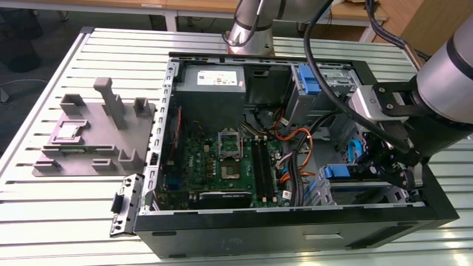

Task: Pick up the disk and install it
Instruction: 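Insert the first disk wire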

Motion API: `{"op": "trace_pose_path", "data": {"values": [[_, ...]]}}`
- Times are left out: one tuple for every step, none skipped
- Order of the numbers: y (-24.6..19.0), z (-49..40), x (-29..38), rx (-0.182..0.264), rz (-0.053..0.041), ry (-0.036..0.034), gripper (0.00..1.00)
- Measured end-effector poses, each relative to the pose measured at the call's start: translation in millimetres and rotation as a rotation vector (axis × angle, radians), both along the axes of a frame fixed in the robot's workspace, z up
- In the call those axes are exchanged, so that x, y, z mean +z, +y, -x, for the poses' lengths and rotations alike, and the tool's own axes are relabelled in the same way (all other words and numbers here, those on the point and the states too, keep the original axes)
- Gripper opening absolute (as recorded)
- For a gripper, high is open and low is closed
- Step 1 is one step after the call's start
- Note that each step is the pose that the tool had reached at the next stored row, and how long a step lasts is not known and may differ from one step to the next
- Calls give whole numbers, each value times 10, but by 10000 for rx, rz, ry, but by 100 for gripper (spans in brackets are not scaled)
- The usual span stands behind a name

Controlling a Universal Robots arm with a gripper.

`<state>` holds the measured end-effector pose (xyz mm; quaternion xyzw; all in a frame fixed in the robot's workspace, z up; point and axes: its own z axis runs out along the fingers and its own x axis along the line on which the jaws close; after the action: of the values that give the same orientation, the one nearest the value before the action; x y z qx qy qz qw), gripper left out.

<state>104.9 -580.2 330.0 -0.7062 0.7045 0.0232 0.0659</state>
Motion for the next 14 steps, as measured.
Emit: {"op": "trace_pose_path", "data": {"values": [[0, 0, 22, 0, -4, 0, 24], [0, 0, 48, 0, -4, 0, 24], [0, 0, 77, 0, -6, 0, 24], [0, 0, 105, 0, -11, 0, 24], [0, 0, 134, 0, -14, 0, 24], [0, 0, 160, 0, -15, 0, 24], [0, 0, 186, 0, -13, 0, 24], [0, 0, 209, 0, -14, 0, 24], [0, 0, 226, 0, -13, 0, 24], [0, 0, 232, 0, -14, 0, 24], [0, 0, 231, 0, -16, 0, 24], [3, 0, 231, 0, -17, 0, 24], [9, 0, 232, 0, -14, 0, 24], [18, -1, 232, 1, -14, 0, 24]]}}
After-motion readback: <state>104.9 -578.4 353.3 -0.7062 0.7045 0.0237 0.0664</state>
